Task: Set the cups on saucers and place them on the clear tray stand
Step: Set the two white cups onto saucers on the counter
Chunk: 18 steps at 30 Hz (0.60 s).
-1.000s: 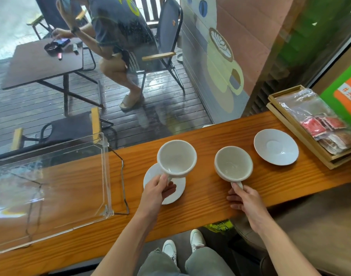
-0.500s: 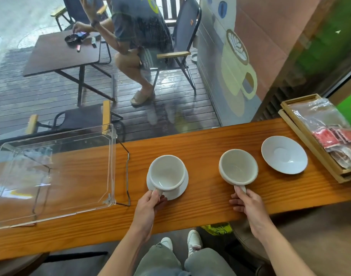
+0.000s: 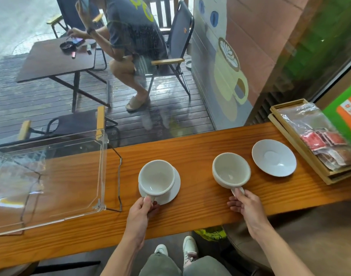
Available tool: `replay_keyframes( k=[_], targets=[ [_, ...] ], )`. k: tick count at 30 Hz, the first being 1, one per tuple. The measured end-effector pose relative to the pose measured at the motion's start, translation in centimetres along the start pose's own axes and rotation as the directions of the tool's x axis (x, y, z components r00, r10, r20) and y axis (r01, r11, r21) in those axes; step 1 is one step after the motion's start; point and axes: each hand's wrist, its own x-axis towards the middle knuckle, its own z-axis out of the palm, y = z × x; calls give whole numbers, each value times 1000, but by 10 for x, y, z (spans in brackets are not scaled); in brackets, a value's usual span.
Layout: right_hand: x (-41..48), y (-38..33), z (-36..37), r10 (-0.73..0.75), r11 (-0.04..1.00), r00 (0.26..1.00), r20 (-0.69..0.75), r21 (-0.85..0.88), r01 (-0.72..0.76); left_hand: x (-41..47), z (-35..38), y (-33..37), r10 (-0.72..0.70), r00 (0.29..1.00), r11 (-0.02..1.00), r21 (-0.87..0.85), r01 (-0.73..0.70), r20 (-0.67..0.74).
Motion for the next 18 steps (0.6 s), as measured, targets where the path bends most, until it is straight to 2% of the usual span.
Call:
replay_keyframes(
  k=[6, 13, 18],
  targets=[
    [-4, -9, -15, -44, 999, 999, -17, 17, 45, 3, -1, -4, -23, 1000, 1000, 5, 24, -20],
    [0, -32, -45, -143, 987, 985, -99, 58, 149, 12, -2, -7, -78, 996, 997, 13, 79, -37],
    [17, -50, -65, -152, 980, 971, -186, 97, 172, 15, -3, -7, -143, 990, 990, -13, 143, -18]
  ],
)
